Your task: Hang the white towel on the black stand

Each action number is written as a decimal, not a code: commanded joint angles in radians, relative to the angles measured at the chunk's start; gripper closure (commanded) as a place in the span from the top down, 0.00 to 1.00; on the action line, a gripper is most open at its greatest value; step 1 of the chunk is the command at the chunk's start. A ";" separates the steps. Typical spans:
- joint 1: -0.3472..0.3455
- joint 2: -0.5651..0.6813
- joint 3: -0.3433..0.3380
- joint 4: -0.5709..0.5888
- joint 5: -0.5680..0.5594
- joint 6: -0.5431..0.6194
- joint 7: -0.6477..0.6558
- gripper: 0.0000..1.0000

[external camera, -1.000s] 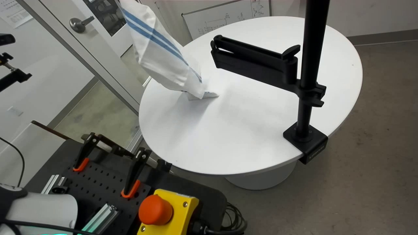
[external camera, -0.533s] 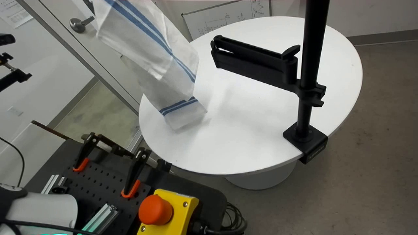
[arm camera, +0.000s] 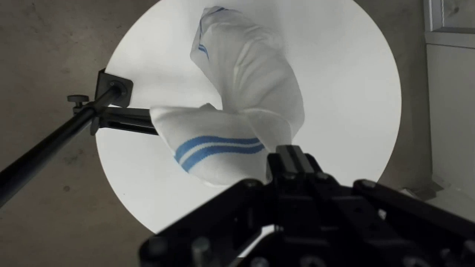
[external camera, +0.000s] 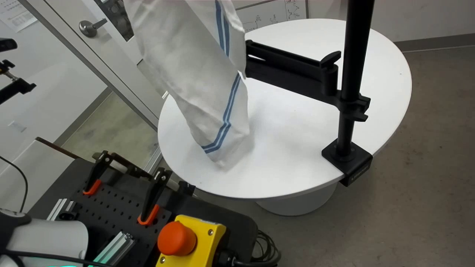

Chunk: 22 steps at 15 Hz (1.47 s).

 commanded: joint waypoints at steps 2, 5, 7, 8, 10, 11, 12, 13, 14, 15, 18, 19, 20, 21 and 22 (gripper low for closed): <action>-0.025 0.132 -0.034 0.159 0.051 -0.071 0.021 0.00; -0.039 0.224 -0.049 0.250 0.077 -0.104 0.045 0.00; -0.050 0.300 -0.059 0.321 0.100 -0.136 0.062 0.00; -0.059 0.346 -0.066 0.365 0.114 -0.154 0.076 0.00; -0.077 0.427 -0.073 0.443 0.128 -0.171 0.117 0.00; -0.088 0.467 -0.076 0.480 0.134 -0.170 0.142 0.00; -0.099 0.512 -0.079 0.524 0.139 -0.160 0.168 0.00; -0.108 0.546 -0.080 0.561 0.146 -0.156 0.187 0.00; -0.114 0.576 -0.077 0.590 0.142 -0.124 0.206 0.00; -0.119 0.606 -0.074 0.622 0.135 -0.108 0.224 0.00; -0.117 0.681 -0.065 0.695 0.097 -0.064 0.283 0.00; -0.115 0.702 -0.063 0.717 0.091 -0.062 0.298 0.00; -0.114 0.719 -0.059 0.736 0.089 -0.063 0.310 0.00; -0.112 0.733 -0.055 0.750 0.088 -0.067 0.319 0.00; -0.108 0.733 -0.050 0.748 0.080 -0.065 0.320 0.00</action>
